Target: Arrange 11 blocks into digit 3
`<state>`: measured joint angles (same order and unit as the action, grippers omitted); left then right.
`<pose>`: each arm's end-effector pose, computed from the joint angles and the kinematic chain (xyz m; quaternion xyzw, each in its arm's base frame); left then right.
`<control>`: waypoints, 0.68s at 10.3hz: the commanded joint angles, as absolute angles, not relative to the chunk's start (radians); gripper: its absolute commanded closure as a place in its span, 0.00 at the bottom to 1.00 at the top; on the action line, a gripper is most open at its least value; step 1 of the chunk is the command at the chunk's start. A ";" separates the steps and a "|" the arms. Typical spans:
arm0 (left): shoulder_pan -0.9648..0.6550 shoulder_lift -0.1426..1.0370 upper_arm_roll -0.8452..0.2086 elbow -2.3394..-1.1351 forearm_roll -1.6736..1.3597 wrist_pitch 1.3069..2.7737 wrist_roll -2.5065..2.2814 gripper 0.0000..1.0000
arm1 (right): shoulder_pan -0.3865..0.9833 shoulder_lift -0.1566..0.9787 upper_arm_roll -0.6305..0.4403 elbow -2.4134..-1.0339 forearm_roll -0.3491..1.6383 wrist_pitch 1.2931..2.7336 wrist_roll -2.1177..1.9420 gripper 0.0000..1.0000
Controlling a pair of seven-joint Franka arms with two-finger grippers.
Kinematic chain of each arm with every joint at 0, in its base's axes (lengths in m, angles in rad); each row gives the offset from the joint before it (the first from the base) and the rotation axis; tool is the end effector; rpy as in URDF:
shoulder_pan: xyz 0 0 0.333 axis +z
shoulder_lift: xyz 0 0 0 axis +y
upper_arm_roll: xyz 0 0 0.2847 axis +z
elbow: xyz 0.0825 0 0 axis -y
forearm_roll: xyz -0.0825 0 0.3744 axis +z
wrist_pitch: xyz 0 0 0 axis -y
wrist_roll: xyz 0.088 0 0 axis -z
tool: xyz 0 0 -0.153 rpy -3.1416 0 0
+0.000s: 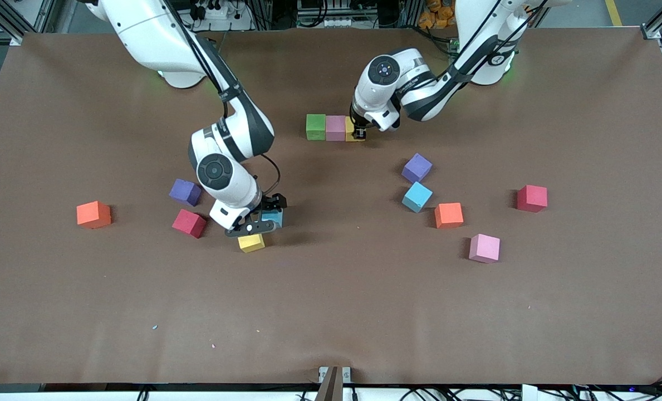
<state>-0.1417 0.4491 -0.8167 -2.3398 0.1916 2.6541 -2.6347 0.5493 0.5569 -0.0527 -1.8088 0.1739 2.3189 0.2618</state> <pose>0.2582 -0.4351 0.1416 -0.7063 -0.6983 0.1155 0.0117 0.5433 0.3050 0.1654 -0.9968 -0.0603 0.0386 0.0366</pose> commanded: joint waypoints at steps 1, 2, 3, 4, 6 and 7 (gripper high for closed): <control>-0.152 0.465 -0.815 -2.330 0.184 2.654 -2.639 0.01 | 0.543 0.617 -0.046 -1.737 0.189 2.309 0.374 0.00; -0.146 0.465 -0.813 -2.316 0.189 2.652 -2.646 0.00 | 0.557 0.626 -0.045 -1.721 0.187 2.304 0.437 0.00; -0.150 0.465 -0.807 -2.310 0.189 2.648 -2.646 0.00 | 0.566 0.626 -0.044 -1.718 0.187 2.304 0.448 0.00; -0.150 0.460 -0.807 -2.310 0.190 2.640 -2.646 0.00 | 0.566 0.626 -0.044 -1.714 0.187 2.301 0.448 0.00; -0.149 0.422 -0.808 -2.309 0.193 2.581 -2.648 0.00 | 0.568 0.640 -0.046 -1.712 0.187 2.306 0.445 0.00; -0.146 0.385 -0.821 -2.309 0.193 2.548 -2.651 0.00 | 0.569 0.646 -0.046 -1.712 0.175 2.309 0.443 0.00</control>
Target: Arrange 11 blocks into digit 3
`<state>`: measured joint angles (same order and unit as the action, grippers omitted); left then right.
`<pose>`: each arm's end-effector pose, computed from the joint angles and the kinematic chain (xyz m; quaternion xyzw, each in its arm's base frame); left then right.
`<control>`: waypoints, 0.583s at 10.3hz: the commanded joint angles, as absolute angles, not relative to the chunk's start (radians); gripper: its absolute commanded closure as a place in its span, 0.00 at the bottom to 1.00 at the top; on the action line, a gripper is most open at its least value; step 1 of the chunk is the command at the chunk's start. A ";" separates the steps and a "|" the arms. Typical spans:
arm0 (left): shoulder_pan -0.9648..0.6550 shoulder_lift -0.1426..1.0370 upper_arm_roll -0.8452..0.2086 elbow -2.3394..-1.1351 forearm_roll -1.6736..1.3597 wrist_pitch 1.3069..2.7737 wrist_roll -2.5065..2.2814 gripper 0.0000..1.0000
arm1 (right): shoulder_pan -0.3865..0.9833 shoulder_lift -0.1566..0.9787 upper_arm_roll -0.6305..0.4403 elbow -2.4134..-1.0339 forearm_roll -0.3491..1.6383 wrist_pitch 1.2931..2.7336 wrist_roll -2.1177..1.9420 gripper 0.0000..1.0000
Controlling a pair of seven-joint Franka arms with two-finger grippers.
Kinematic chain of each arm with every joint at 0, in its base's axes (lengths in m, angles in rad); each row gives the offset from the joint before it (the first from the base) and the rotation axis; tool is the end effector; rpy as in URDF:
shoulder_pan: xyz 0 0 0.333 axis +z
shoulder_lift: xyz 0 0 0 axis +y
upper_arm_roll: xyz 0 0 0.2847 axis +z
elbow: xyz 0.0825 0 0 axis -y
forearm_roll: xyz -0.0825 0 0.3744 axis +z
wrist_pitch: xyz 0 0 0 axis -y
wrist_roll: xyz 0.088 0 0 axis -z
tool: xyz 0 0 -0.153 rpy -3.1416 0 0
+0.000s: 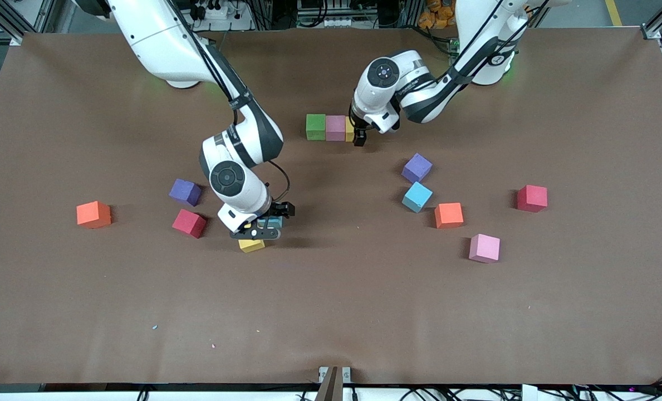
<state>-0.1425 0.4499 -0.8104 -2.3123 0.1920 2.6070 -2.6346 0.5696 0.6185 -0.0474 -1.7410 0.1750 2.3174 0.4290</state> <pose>0.2659 -0.4353 0.1448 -0.7049 -0.7005 0.1096 0.0216 0.5470 0.3261 0.1538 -0.9985 0.0101 0.0403 0.0345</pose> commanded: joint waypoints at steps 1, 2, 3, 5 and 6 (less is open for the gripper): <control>-0.143 0.347 -0.836 -2.309 0.193 2.530 -2.654 0.00 | 0.569 0.647 -0.046 -1.712 0.167 2.309 0.439 0.45; -0.137 0.301 -0.850 -2.307 0.193 2.519 -2.654 0.00 | 0.569 0.649 -0.046 -1.713 0.166 2.309 0.434 0.83; -0.127 0.246 -0.853 -2.307 0.193 2.504 -2.643 0.00 | 0.569 0.647 -0.046 -1.712 0.150 2.307 0.434 1.00; -0.120 0.229 -0.848 -2.248 0.192 2.395 -2.559 0.00 | 0.580 0.635 -0.046 -1.713 0.146 2.298 0.436 1.00; -0.083 0.236 -0.847 -2.223 0.193 2.364 -2.501 0.00 | 0.598 0.605 -0.045 -1.724 0.146 2.280 0.442 1.00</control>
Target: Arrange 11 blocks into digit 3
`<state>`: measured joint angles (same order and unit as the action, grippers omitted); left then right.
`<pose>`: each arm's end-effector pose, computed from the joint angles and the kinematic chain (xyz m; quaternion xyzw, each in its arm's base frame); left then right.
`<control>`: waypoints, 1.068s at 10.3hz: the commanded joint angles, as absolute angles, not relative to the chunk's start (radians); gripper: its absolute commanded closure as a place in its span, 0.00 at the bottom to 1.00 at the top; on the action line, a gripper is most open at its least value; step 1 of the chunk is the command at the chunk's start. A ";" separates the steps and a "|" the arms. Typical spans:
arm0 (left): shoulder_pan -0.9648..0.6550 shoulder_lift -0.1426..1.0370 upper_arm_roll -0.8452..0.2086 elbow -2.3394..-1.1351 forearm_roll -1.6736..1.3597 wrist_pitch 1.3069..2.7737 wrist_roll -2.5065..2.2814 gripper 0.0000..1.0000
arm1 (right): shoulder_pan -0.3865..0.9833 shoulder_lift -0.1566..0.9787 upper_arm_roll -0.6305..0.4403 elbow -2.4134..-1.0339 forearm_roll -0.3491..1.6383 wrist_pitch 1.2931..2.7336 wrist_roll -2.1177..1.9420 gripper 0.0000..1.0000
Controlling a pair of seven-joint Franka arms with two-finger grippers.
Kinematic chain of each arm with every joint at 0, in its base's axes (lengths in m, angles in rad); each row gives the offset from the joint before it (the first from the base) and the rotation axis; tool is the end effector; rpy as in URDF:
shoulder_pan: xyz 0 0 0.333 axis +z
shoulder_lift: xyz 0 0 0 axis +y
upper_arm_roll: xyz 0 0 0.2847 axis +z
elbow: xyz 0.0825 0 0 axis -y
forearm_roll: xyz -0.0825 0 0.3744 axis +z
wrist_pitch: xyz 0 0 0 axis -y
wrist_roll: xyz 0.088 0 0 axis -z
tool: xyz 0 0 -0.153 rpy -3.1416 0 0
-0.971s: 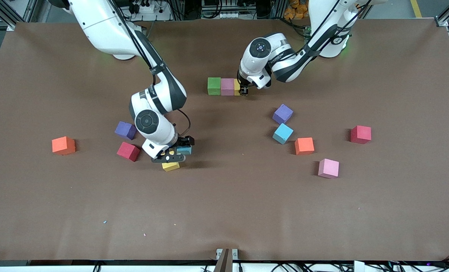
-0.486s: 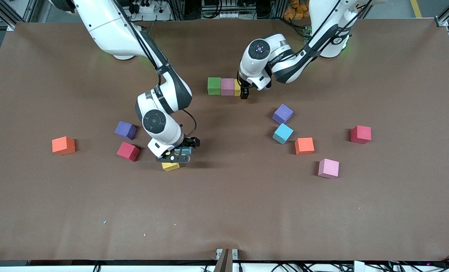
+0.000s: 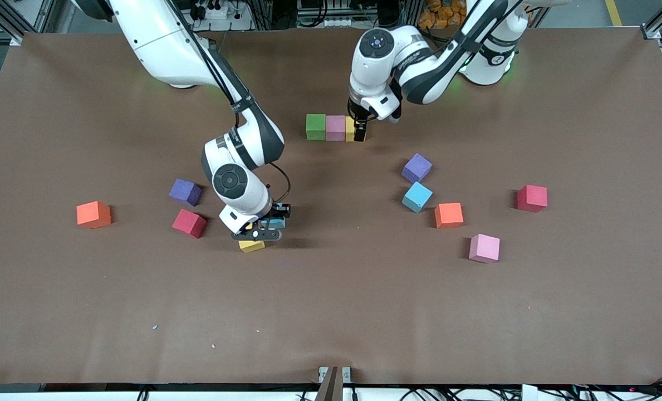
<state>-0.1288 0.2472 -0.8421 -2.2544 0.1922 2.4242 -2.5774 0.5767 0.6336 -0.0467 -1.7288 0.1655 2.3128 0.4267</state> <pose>0.2925 -0.4381 0.2216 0.7388 0.6733 -0.0294 0.0026 0.5454 0.3305 0.1487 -0.9987 0.0016 0.0422 0.0295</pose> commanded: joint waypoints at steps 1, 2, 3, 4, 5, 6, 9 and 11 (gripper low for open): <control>-0.040 0.236 -0.845 -2.209 0.193 2.356 -2.415 0.00 | 0.633 0.568 -0.046 -1.736 0.144 2.257 0.445 1.00; 0.013 0.232 -0.847 -2.201 0.193 2.335 -2.304 0.00 | 0.664 0.525 -0.046 -1.773 0.144 2.258 0.463 1.00; 0.052 0.230 -0.847 -2.200 0.196 2.291 -2.158 0.00 | 0.695 0.493 -0.046 -1.810 0.144 2.263 0.491 1.00; 0.107 0.229 -0.845 -2.198 0.199 2.243 -1.927 0.00 | 0.730 0.465 -0.046 -1.839 0.144 2.263 0.539 1.00; 0.174 0.238 -0.847 -2.188 0.195 2.235 -1.766 0.00 | 0.768 0.441 -0.046 -1.870 0.144 2.263 0.590 1.00; 0.198 0.245 -0.847 -2.186 0.198 2.235 -1.684 0.00 | 0.806 0.417 -0.046 -1.903 0.144 2.264 0.624 1.00; 0.257 0.291 -0.845 -2.190 0.204 2.235 -1.537 0.00 | 0.874 0.394 -0.046 -1.989 0.144 2.302 0.679 1.00; 0.252 0.337 -0.845 -2.201 0.230 2.243 -1.529 0.00 | 0.902 0.405 -0.044 -2.026 0.144 2.379 0.721 1.00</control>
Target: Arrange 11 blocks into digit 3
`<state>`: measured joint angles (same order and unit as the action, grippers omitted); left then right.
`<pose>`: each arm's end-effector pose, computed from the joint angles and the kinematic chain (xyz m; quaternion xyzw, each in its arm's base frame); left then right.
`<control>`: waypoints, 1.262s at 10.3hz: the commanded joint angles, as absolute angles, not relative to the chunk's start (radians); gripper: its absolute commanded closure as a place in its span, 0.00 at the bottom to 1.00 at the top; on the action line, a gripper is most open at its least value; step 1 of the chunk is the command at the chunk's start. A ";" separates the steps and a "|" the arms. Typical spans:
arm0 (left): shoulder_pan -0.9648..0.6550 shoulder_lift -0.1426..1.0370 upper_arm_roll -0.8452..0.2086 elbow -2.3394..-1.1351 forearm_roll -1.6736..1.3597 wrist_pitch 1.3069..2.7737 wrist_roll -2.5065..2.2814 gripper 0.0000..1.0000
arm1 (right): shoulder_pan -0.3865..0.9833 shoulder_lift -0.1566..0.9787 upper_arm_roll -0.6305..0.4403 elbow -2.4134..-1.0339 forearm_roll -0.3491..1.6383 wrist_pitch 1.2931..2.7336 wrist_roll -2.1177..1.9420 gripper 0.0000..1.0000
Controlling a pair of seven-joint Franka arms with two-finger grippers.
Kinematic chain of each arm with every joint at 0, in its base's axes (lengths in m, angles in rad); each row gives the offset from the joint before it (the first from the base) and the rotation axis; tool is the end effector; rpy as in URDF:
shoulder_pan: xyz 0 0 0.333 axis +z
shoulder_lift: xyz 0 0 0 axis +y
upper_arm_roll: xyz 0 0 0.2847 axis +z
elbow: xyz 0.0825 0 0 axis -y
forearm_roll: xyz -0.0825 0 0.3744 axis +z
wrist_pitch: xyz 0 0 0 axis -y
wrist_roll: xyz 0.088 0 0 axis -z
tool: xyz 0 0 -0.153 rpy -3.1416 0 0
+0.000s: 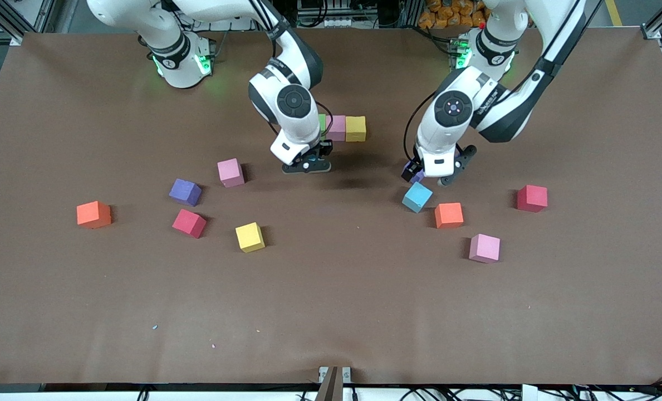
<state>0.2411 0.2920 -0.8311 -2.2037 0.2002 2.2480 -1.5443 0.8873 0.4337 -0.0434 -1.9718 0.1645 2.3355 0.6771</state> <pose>0.4262 -0.2885 0.2103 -0.9139 -0.3986 0.0636 0.0440 0.3828 0.4419 0.1764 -0.9979 -0.0260 0.0580 0.0112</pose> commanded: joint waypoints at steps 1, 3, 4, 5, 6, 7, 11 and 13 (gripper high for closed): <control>0.259 0.363 -0.845 -2.200 0.248 2.244 -1.538 0.00 | 0.907 0.408 -0.044 -2.028 0.144 2.385 0.741 1.00; 0.258 0.394 -0.842 -2.203 0.267 2.249 -1.545 0.00 | 0.913 0.408 -0.044 -2.045 0.146 2.404 0.779 1.00; 0.259 0.411 -0.842 -2.204 0.293 2.249 -1.549 0.00 | 0.920 0.408 -0.044 -2.055 0.146 2.413 0.796 1.00; 0.262 0.414 -0.842 -2.209 0.299 2.249 -1.551 0.00 | 0.922 0.410 -0.043 -2.057 0.147 2.416 0.811 1.00; 0.267 0.414 -0.842 -2.215 0.299 2.249 -1.549 0.00 | 0.937 0.413 -0.043 -2.065 0.147 2.427 0.825 1.00; 0.268 0.414 -0.842 -2.226 0.299 2.253 -1.551 0.00 | 0.942 0.416 -0.043 -2.074 0.147 2.451 0.840 1.00; 0.262 0.431 -0.809 -2.270 0.299 2.365 -1.571 0.00 | 0.959 0.420 -0.043 -2.085 0.155 2.467 0.853 1.00; 0.259 0.436 -0.807 -2.286 0.337 2.373 -1.603 0.00 | 0.960 0.420 -0.041 -2.095 0.156 2.477 0.859 1.00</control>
